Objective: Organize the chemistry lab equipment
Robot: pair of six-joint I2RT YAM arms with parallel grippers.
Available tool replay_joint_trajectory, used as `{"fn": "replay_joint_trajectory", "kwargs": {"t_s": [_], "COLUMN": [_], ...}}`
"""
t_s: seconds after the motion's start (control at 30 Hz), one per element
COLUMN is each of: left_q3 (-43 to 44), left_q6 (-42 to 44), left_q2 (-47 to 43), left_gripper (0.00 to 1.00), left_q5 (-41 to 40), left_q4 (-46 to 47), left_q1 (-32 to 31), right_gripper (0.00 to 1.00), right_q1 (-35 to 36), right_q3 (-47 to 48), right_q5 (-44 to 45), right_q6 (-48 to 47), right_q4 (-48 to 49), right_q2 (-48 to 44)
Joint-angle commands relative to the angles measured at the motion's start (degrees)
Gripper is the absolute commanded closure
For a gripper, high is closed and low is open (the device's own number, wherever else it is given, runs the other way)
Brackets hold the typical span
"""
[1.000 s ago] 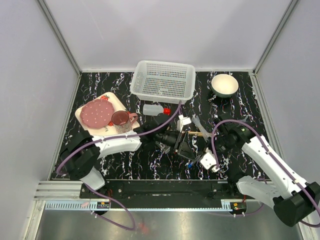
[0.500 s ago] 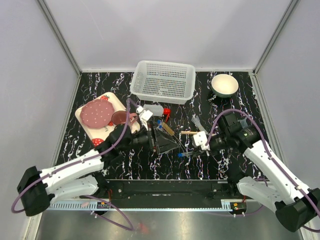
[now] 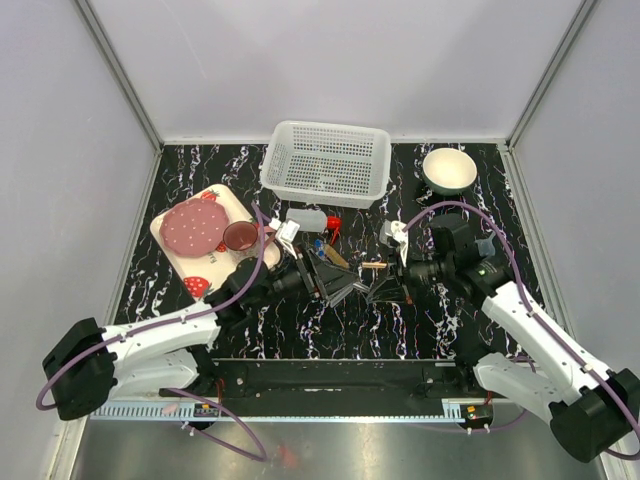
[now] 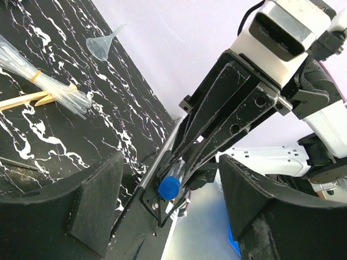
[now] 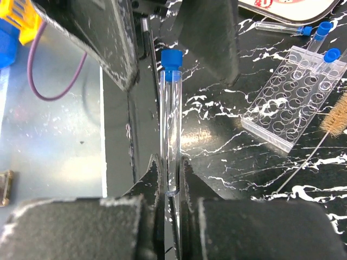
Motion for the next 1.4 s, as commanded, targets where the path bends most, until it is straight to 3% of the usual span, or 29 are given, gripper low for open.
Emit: {"fn": "replay_joint_trajectory", "kwargs": {"t_s": [0.0,0.3,0.6,0.83,1.2,1.37], "left_q3": [0.8,0.7,3.1,3.8,3.0,3.6], "left_q6": [-3.3,-4.3,-4.0,-3.8,-5.0,-5.3], "left_q2": [0.3,-0.5,2.4,2.5,2.2,2.8], "left_gripper": [0.3,0.52,0.54,0.66,0.61,0.65], "left_q5": [-4.4,-5.0,-2.2,-1.9,-3.0,-2.5], "left_q4": [8.3,5.6,2.5,1.7,1.8,1.6], "left_q1": [-0.3,-0.3,-0.3,-0.3,-0.3,-0.3], "right_gripper": [0.99,0.99,0.99,0.98,0.99,0.99], "right_q1": [-1.1,-2.2,-3.3,-3.6,-3.7,-3.7], "right_q3": [-0.7,-4.1,-4.4,-5.7,-7.8,-8.1], "right_q5": [-1.5,-1.6,-1.9,-2.5,-3.6,-3.8], "right_q6": [11.6,18.3,19.7,21.1,21.8,21.7], "right_q4": [8.8,14.7,16.5,18.2,19.3,19.5], "right_q2": [0.6,1.4,1.4,1.3,0.0,-0.2]}}
